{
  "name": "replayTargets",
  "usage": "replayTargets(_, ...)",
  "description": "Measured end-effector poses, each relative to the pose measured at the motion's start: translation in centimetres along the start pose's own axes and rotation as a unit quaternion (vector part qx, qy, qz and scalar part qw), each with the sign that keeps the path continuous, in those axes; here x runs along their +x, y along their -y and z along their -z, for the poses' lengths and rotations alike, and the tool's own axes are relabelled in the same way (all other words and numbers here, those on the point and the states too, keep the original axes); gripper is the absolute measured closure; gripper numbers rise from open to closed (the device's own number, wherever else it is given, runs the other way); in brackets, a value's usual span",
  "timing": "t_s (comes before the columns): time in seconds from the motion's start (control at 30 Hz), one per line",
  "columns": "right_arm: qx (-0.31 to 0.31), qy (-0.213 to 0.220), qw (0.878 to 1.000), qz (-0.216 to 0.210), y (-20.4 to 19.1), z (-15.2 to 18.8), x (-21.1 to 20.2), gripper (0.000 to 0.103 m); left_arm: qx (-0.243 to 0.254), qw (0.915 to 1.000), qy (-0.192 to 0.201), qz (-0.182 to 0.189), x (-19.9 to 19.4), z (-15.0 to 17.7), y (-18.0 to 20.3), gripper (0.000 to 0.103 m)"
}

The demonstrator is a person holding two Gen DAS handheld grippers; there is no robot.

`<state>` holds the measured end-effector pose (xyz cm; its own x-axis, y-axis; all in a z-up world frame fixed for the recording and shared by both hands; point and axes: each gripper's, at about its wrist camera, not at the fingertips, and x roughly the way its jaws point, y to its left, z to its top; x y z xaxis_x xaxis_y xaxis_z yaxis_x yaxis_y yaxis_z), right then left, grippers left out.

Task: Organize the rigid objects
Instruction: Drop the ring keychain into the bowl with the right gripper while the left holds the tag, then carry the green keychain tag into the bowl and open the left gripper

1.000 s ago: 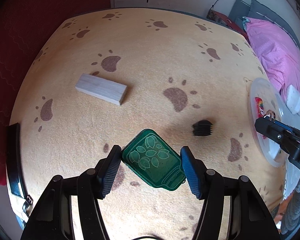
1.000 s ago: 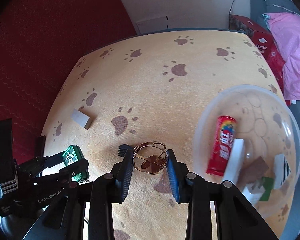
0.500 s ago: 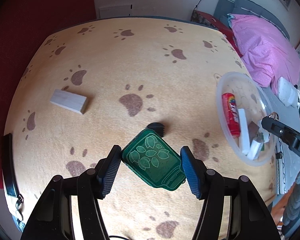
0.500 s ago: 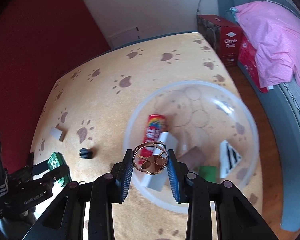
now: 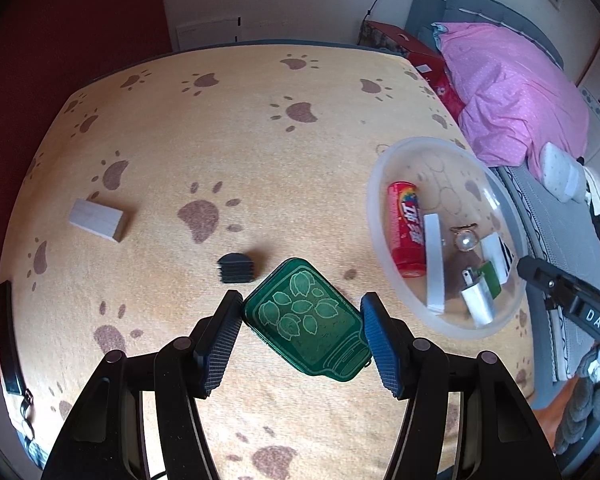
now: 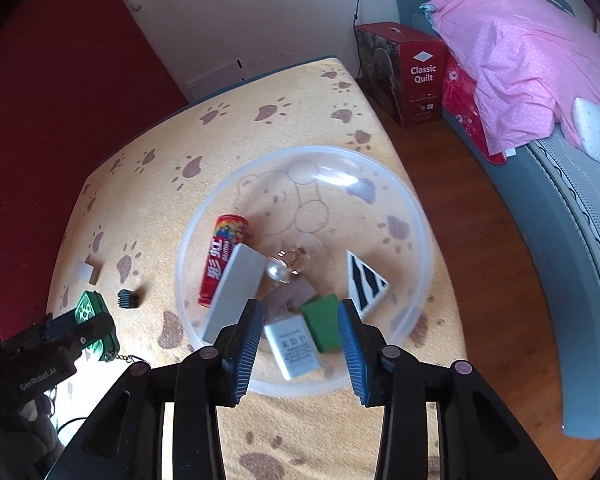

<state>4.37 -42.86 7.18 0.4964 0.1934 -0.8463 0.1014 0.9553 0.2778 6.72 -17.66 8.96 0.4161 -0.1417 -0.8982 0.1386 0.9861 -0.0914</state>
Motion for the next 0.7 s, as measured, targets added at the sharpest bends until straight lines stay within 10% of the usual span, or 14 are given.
replayTargets(0.7,0.037,-0.004,0.999,0.006,3.9,1.1,-0.5,0.059,0.062,0.9971,0.006,0.043,0.3,-3.0,7.2,0.042)
